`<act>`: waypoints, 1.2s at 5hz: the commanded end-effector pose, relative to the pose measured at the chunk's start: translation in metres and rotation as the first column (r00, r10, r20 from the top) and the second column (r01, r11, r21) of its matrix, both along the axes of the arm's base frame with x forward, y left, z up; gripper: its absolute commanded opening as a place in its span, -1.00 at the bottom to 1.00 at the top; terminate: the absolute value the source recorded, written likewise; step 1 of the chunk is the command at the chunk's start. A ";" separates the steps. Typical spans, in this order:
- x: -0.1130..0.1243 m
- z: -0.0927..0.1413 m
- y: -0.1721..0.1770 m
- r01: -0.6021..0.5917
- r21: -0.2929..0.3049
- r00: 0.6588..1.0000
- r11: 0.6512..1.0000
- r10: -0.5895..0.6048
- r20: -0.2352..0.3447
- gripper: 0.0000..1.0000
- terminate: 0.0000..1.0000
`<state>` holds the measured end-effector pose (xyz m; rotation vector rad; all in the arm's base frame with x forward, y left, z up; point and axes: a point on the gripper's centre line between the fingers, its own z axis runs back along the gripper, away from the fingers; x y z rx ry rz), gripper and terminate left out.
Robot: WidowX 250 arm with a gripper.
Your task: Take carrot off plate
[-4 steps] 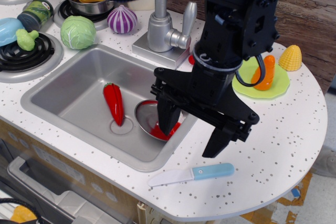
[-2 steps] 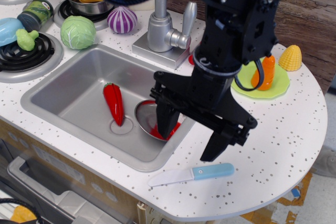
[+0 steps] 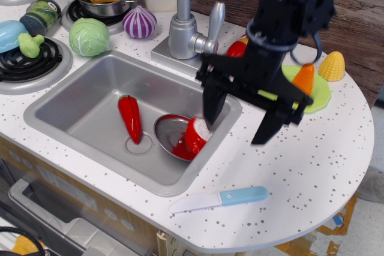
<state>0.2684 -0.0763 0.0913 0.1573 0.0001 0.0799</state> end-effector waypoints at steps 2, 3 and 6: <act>0.077 0.011 -0.014 0.029 -0.013 0.993 0.999 -0.027 0.117 1.00 -1.00; 0.107 -0.001 -0.012 0.042 -0.024 0.981 0.999 -0.036 0.193 1.00 -1.00; 0.156 -0.012 -0.012 0.129 -0.029 0.945 0.991 -0.114 0.305 1.00 -1.00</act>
